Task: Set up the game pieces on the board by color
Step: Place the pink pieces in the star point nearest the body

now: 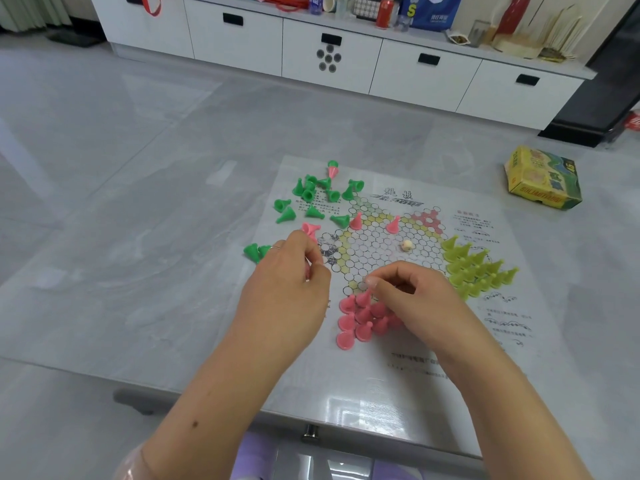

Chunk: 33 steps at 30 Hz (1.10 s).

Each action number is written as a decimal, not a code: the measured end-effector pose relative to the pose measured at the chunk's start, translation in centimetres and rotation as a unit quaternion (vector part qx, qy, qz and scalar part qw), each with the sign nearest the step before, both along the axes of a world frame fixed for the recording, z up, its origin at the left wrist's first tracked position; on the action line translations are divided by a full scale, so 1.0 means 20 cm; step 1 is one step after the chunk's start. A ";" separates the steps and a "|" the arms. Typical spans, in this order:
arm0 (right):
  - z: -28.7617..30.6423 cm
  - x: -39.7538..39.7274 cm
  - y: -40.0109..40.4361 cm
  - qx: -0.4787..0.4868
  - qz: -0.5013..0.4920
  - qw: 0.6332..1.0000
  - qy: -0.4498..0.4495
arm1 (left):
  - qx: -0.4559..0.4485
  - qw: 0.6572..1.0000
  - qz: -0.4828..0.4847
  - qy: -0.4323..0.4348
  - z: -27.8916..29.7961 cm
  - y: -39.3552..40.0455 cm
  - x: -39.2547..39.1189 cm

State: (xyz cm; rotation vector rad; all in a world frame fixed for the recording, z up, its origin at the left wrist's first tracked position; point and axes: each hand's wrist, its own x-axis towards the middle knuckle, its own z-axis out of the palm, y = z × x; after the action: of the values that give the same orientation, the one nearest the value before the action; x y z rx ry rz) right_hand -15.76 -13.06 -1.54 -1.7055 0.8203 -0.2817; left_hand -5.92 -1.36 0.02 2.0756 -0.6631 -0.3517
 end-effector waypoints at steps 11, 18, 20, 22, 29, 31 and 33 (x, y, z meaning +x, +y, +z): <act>0.09 0.04 0.18 -0.196 0.106 0.969 -0.111 | -0.230 0.933 -0.004 0.278 0.02 -0.03 -0.05; 0.07 0.03 0.16 -0.247 0.100 0.955 -0.133 | -0.250 0.895 -0.016 0.368 -0.01 -0.06 -0.14; 0.09 0.01 0.13 -0.251 0.080 0.954 -0.143 | -0.225 0.918 -0.022 0.326 0.00 -0.06 -0.15; 0.11 -0.02 0.09 -0.260 0.050 0.952 -0.151 | -0.159 0.966 -0.003 0.204 0.00 -0.07 -0.13; 0.15 -0.08 0.00 -0.194 -0.022 0.972 -0.128 | 0.094 0.985 -0.010 -0.147 -0.08 -0.14 0.13; 0.15 -0.09 -0.02 -0.185 -0.030 0.974 -0.127 | 0.170 0.963 -0.044 -0.203 -0.11 -0.20 0.19; 0.17 -0.10 -0.03 -0.175 -0.044 0.974 -0.134 | 0.272 0.921 -0.084 -0.266 -0.13 -0.25 0.23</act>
State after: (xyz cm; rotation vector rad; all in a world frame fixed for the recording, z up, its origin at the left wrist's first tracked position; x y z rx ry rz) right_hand -17.67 -13.74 1.77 -1.9051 0.6722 -0.7384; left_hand -1.38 -6.26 -2.54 2.6881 -1.1754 -0.0537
